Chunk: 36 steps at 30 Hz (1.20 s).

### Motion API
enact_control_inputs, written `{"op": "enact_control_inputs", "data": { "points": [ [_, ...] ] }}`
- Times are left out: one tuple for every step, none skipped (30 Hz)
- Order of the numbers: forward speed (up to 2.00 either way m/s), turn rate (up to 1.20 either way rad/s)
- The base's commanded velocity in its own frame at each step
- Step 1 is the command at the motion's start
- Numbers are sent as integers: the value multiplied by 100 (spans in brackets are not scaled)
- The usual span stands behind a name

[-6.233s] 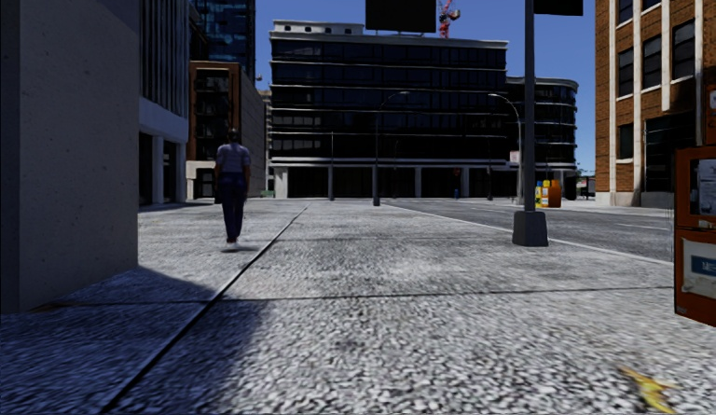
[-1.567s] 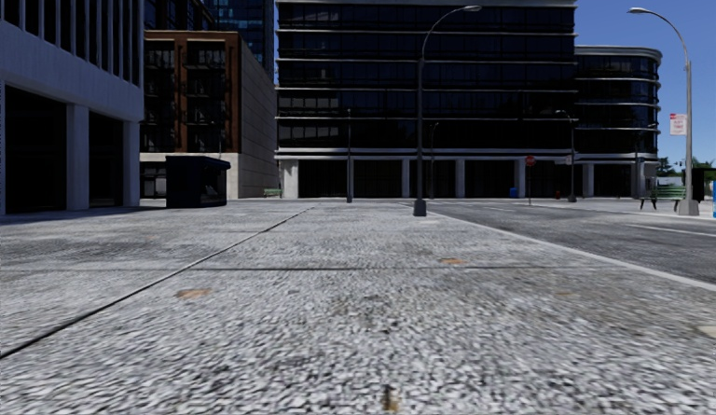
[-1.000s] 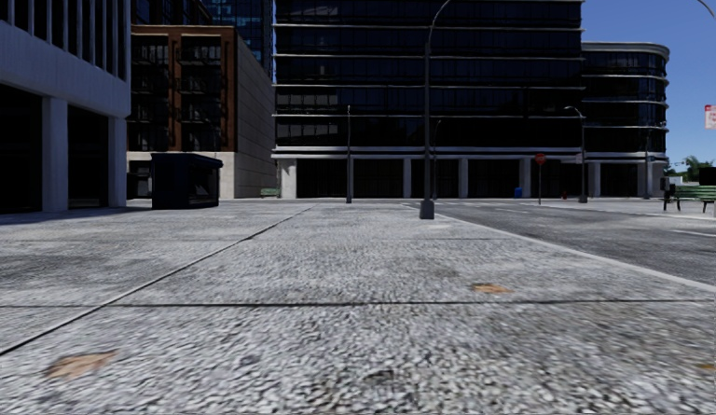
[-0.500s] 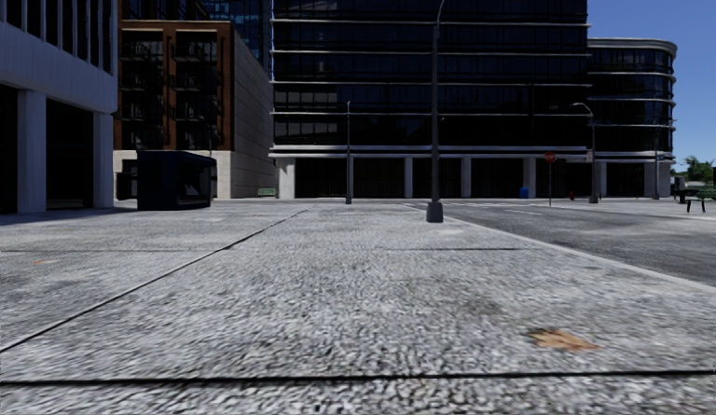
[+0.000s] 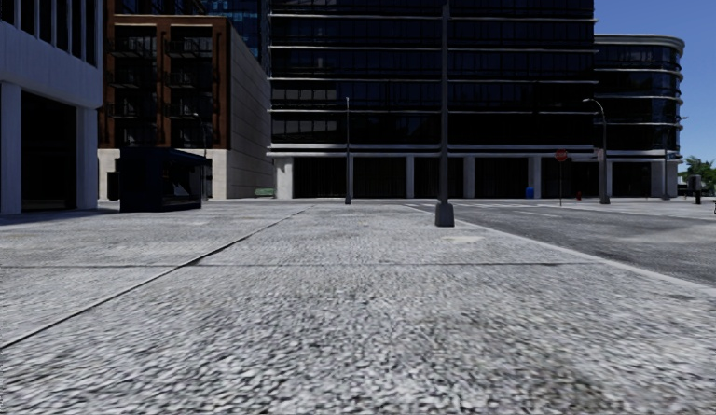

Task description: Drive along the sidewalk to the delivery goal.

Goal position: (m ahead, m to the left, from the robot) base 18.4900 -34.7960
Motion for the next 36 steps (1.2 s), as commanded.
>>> {"op": "enact_control_inputs", "data": {
  "points": [
    [200,0],
    [200,0],
    [200,0],
    [200,0],
    [200,0],
    [200,0],
    [200,0],
    [200,0],
    [200,0],
    [200,0],
    [200,0],
    [200,0],
    [200,0],
    [200,0],
    [200,0],
    [200,0],
    [200,0],
    [200,0],
    [200,0],
    [200,0],
    [200,0],
    [200,0],
    [200,0],
    [200,0],
    [198,0],
    [198,0],
    [198,0],
    [198,0],
    [197,0],
    [196,0],
    [196,0],
    [196,0],
    [196,0],
    [196,0],
    [196,6],
    [196,10]
  ]
}}
